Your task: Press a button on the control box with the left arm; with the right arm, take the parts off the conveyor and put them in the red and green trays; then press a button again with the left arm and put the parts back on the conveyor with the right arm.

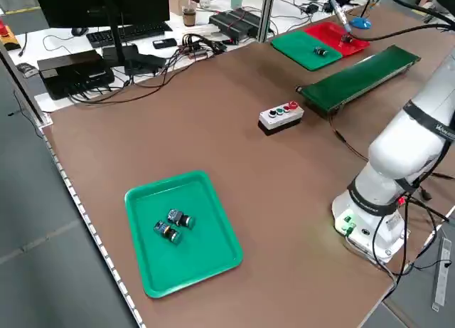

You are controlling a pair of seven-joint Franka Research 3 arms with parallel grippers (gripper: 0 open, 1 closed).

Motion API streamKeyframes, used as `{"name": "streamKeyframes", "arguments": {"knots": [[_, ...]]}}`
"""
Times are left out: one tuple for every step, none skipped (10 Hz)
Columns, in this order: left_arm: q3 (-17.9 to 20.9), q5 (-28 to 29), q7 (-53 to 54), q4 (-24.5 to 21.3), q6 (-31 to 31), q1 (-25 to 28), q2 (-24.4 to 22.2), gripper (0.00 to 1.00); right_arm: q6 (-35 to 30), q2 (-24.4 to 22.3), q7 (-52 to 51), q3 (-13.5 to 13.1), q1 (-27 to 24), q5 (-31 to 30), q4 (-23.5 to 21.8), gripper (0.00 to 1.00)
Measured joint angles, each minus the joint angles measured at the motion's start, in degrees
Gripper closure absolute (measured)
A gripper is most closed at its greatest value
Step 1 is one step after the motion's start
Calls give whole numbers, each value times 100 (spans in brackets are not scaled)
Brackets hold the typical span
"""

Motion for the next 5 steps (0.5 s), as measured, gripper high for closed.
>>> {"name": "streamKeyframes", "arguments": {"knots": [[2, 0, 0, 0, 0, 1, 1, 0, -552, -439, -63, -2, -177, -1, -22, 1], [4, 0, 0, 1, 0, 2, 1, 0, -1004, -879, -272, -4, -367, -4, -115, 1], [4, 0, 0, 2, 0, 2, 1, 0, -1489, -1290, -627, -4, -579, -4, -222, 1], [5, 0, 0, 2, 0, 3, 2, 0, -2046, -1680, -933, -3, -802, -2, -287, 1], [5, 0, 0, 3, 0, 2, 2, 0, -2488, -2031, -1082, -2, -1018, -3, -311, 1]]}}
